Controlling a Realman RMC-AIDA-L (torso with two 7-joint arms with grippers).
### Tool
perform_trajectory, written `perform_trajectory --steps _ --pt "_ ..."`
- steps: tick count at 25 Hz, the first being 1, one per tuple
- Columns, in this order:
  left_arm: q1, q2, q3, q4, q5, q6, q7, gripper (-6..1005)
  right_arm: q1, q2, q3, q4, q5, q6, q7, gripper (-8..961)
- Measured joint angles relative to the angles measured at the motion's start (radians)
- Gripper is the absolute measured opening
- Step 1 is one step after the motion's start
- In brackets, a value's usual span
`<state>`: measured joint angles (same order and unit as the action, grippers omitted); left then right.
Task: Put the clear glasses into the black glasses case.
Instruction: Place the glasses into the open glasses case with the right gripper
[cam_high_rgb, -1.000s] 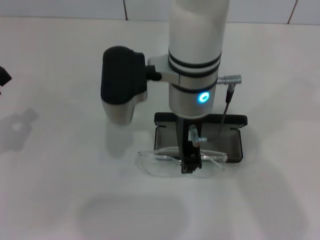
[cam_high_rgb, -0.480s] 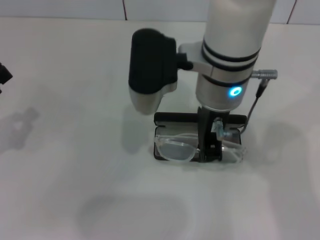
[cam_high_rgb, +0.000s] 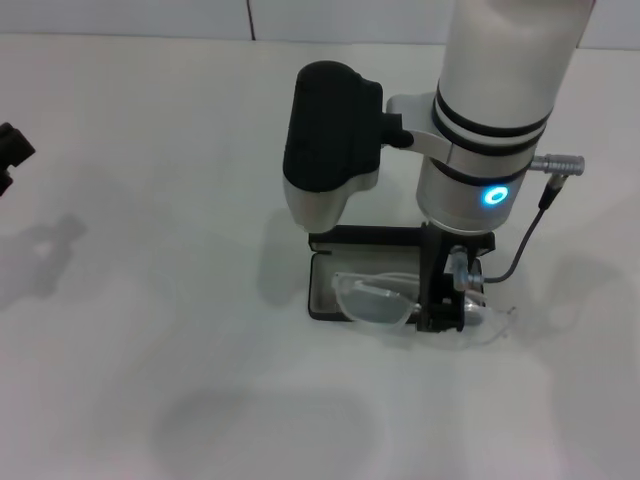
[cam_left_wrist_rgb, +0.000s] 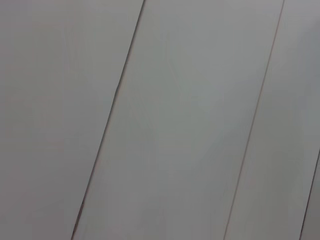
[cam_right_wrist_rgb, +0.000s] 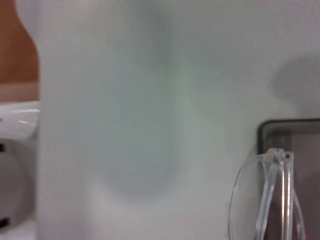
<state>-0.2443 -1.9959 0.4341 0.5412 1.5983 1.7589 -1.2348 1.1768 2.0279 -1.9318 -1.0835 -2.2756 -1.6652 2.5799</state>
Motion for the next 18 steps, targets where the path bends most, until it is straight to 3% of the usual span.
perform_trajectory --steps 18 --pt "-0.002 -0.003 -0.005 0.0 0.0 0.0 0.0 127 -0.039 0.0 -0.011 0.006 -0.068 0.094 -0.175 121"
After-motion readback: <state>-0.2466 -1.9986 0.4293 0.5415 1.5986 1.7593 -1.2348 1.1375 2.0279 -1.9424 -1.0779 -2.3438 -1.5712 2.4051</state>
